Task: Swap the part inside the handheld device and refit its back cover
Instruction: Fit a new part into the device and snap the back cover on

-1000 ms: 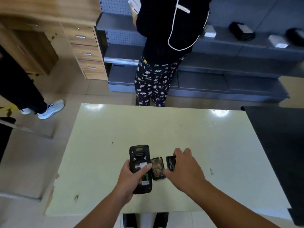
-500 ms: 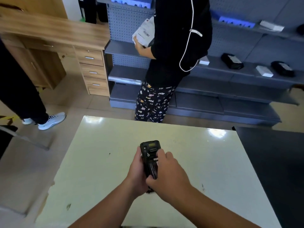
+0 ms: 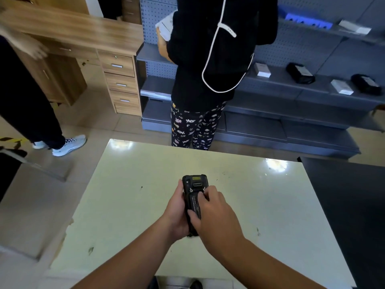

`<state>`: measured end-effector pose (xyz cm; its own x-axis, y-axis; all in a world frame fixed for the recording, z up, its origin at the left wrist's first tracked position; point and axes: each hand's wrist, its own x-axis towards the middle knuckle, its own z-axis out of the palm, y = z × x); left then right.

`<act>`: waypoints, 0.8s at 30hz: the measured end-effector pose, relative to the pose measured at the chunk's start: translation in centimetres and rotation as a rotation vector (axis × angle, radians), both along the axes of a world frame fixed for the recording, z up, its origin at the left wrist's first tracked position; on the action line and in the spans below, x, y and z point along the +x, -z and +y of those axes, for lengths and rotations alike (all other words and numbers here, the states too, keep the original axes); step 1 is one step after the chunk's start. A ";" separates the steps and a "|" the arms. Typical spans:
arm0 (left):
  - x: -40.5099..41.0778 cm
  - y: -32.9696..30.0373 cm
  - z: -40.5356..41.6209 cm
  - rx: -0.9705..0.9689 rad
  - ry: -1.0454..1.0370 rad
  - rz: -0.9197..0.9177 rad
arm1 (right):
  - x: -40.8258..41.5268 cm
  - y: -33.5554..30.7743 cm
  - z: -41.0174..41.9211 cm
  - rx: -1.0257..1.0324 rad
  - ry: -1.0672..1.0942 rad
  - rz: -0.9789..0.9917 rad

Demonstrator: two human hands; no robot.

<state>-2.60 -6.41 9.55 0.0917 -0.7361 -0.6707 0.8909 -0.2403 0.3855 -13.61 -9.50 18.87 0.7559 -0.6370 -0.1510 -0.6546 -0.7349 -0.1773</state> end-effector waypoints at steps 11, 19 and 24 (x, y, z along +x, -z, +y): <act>1.5 0.2 1.0 0.022 0.008 0.011 | -2.5 1.4 -1.1 0.037 -0.258 -0.070; 1.0 0.3 2.2 0.059 0.061 -0.038 | -2.2 1.3 -2.6 -0.008 -0.380 -0.075; 1.4 -0.4 2.3 0.022 0.077 -0.043 | -2.7 1.5 -3.5 0.025 -0.376 -0.248</act>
<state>-1.18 -4.12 9.93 0.0644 -0.7269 -0.6837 0.8524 -0.3162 0.4164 -16.33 -12.95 17.37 0.9494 -0.3096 0.0523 -0.2784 -0.9071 -0.3156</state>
